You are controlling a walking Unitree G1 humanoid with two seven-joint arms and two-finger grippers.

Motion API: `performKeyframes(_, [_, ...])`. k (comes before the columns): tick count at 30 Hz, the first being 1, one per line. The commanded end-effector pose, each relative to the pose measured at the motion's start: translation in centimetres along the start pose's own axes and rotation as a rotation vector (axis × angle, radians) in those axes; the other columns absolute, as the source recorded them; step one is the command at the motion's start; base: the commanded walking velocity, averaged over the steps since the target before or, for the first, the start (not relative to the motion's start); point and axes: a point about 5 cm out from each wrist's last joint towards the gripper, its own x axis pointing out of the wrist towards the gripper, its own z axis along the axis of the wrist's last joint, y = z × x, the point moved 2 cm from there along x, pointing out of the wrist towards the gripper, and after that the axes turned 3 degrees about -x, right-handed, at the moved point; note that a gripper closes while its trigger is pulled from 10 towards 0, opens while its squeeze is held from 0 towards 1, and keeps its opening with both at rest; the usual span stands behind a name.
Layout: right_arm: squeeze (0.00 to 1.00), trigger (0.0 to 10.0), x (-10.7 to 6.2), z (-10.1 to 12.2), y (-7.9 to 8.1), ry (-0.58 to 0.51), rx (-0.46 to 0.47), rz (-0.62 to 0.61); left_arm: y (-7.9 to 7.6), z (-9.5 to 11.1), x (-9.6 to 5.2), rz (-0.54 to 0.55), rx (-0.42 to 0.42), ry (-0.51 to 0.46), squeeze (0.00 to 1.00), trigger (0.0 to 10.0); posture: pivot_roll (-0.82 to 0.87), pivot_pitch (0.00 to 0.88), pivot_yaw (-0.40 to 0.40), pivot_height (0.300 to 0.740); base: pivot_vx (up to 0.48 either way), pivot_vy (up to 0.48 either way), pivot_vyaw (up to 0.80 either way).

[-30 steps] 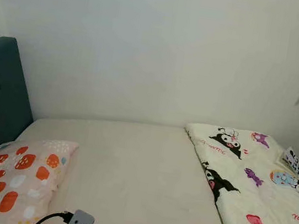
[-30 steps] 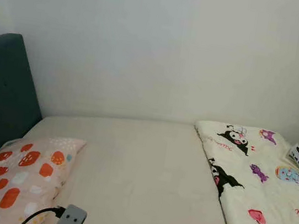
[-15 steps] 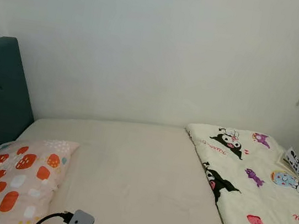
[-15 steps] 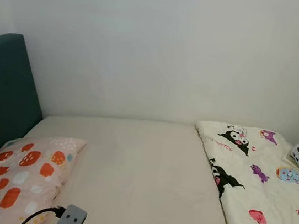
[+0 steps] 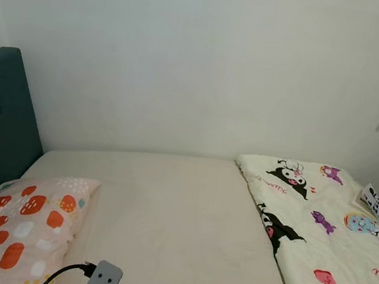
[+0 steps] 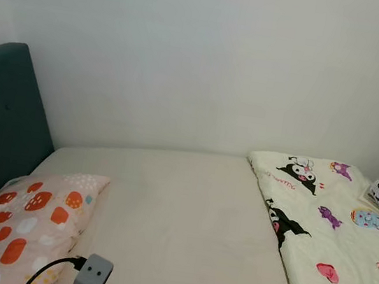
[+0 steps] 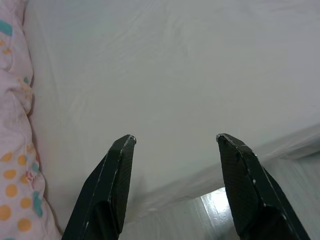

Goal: Clean up the room

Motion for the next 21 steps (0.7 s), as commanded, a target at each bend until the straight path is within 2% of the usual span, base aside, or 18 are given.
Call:
performKeyframes(1, [0.00,10.0,-0.07,-0.70,-0.07,0.024,0.011,0.005,-0.49,-0.76,-0.12,-0.014,-0.012,0.035,0.00,10.0,-0.06,0.151,0.018,0.740,0.000,0.000,0.00])
performKeyframes(21, [0.00,10.0,-0.08,-0.96,-0.21,0.024,0.011,0.007,-0.07,-1.19,-0.64,0.004,-0.017,0.041,0.00,10.0,-0.03,0.147,0.001,0.740,0.000,0.000,0.00])
